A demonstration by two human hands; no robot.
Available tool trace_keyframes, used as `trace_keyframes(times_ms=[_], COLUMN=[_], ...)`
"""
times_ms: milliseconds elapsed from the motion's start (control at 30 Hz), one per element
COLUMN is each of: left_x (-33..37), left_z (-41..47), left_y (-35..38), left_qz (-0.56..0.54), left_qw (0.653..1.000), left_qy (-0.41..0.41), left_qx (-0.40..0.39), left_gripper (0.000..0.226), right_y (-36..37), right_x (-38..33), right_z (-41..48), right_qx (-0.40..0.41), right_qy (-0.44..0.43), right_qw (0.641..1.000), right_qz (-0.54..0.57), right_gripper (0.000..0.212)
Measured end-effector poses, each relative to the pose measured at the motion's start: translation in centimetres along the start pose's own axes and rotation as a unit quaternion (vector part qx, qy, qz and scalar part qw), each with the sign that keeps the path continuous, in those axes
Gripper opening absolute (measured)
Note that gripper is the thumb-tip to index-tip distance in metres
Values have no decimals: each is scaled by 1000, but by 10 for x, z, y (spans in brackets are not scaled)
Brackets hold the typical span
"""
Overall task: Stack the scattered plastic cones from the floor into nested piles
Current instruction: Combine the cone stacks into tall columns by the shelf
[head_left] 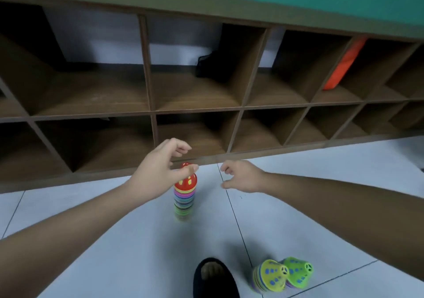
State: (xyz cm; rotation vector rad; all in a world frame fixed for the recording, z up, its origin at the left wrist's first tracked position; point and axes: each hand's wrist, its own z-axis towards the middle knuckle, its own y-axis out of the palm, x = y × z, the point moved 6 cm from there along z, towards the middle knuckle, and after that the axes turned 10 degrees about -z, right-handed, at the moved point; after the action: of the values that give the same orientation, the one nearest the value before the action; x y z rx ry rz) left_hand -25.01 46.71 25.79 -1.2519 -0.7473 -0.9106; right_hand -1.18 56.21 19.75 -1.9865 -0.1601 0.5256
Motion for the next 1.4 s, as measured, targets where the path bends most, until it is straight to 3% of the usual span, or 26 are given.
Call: trace_keyframes(times_ms=[233, 567, 867, 1067, 1167, 1267, 1400], left_x=[72, 55, -13, -24, -27, -30, -43], left_z=[-4, -39, -99, -114, -116, -108, -94], left_y=[63, 240, 334, 349, 353, 348, 330], left_qz=[89, 79, 53, 54, 66, 68, 44], left_qw=[978, 941, 941, 953, 953, 954, 960], left_qy=[66, 15, -24, 5, 13, 21, -20], left_qx=[-177, -328, -333, -297, -296, -293, -275], left_gripper=[32, 39, 52, 43, 42, 38, 37], right_y=[-41, 82, 182, 290, 324, 333, 333], right_x=[55, 151, 158, 169, 170, 166, 160], right_z=[-97, -208, -268, -254, -232, -214, -199], right_qx=[89, 197, 338, 218, 145, 161, 189], right_qy=[27, 94, 139, 241, 261, 240, 250], right_qw=[990, 943, 882, 893, 903, 905, 884], right_qz=[109, 251, 298, 313, 310, 312, 346], right_gripper=[32, 23, 19, 12, 34, 65, 73])
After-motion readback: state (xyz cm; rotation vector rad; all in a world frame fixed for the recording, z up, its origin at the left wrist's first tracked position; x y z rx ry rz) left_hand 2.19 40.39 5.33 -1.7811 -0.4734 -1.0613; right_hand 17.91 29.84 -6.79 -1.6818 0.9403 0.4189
